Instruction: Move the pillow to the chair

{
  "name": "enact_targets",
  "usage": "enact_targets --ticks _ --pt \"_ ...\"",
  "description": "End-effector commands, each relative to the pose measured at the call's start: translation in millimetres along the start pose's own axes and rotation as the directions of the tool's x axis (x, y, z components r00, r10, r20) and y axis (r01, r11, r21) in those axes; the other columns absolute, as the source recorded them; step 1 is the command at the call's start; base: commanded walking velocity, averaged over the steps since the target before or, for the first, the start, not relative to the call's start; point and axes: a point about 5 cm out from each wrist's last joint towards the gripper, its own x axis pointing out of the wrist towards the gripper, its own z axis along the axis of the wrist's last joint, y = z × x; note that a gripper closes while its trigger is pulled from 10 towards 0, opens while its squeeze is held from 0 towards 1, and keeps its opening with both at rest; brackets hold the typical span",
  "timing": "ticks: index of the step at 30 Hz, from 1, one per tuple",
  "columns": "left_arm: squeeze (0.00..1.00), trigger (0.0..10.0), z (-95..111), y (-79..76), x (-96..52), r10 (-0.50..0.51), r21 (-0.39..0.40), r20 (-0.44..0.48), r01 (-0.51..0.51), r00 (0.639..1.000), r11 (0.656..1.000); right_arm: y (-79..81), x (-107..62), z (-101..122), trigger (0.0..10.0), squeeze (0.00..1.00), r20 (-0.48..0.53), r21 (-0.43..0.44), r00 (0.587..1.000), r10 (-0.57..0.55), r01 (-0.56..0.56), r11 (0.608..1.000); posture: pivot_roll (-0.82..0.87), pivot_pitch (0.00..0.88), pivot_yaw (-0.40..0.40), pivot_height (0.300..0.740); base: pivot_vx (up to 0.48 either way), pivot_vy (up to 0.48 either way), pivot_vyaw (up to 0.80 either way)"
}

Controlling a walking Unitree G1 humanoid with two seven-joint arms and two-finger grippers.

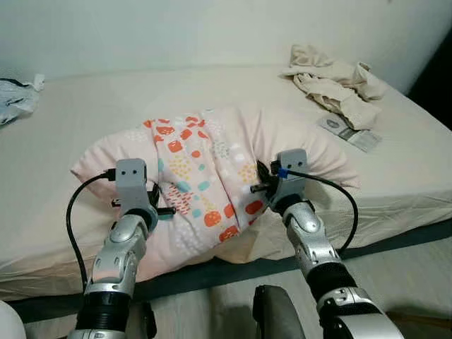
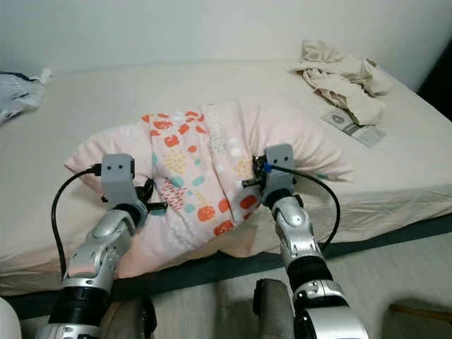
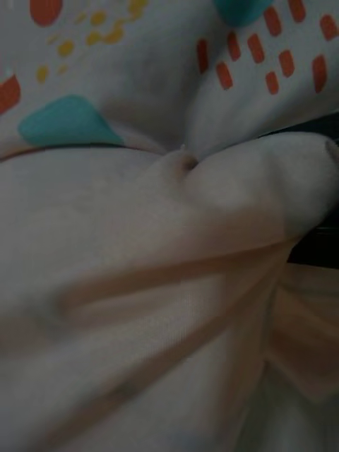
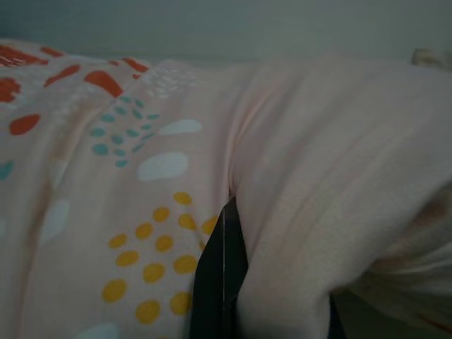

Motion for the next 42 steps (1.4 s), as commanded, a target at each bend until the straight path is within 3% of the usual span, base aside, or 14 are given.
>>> enact_targets --ticks 1,5,11,20,26,32,36,42 --pt "0.00 10.0 3.6 -14.9 -2.1 -0.054 0.006 0.039 0.053 0.998 0.999 14.2 2.6 8.8 10.0 0.00 0.048 -0.050 0.997 0.067 -0.064 0.997 -0.03 0.030 -0.057 0.561 0.000 0.000 0.00" --pt "0.00 10.0 6.3 -20.3 -3.7 -0.069 0.056 0.088 0.064 0.994 0.996 18.1 -0.7 6.1 10.0 0.00 0.050 -0.086 0.996 0.076 -0.071 0.994 -0.03 0.024 -0.064 0.561 0.000 0.000 0.00" --pt "0.00 10.0 7.4 -25.9 -4.8 -0.067 0.083 0.130 0.057 0.989 0.995 24.6 -6.9 3.5 10.0 0.00 0.054 -0.040 0.994 0.096 -0.093 0.995 -0.02 0.018 -0.073 0.570 0.000 0.000 0.00" --pt "0.00 10.0 6.0 -27.1 -7.6 -0.078 0.133 0.149 0.058 0.986 0.989 28.9 -6.9 3.9 10.0 0.00 0.050 -0.052 0.994 0.101 -0.099 0.994 -0.03 0.010 -0.074 0.620 0.000 0.000 0.00" --pt "0.00 10.0 4.4 -22.6 -7.8 -0.048 0.122 0.149 0.030 0.988 0.992 26.9 -8.8 5.3 10.0 0.00 0.054 -0.039 0.995 0.082 -0.080 0.996 -0.03 0.012 -0.072 0.640 0.000 0.000 0.00" --pt "0.00 10.0 5.5 -20.4 -7.1 -0.029 0.128 0.164 0.008 0.986 0.992 23.0 -7.5 10.4 10.0 0.00 0.069 -0.132 0.997 0.033 -0.024 0.991 -0.04 0.017 -0.069 0.640 0.000 0.000 0.00" --pt "0.00 10.0 5.5 -18.7 -7.0 -0.022 0.124 0.167 0.001 0.986 0.992 18.6 -6.9 12.2 10.0 0.00 0.078 -0.098 0.997 0.001 0.006 0.995 -0.04 0.020 -0.072 0.640 0.000 0.000 0.00" --pt "0.00 10.0 4.6 -14.6 -7.8 0.000 0.106 0.168 -0.018 0.986 0.994 17.3 -7.3 13.1 10.0 0.00 0.078 -0.115 0.997 0.006 0.003 0.993 -0.04 0.026 -0.078 0.640 0.000 0.000 0.00"
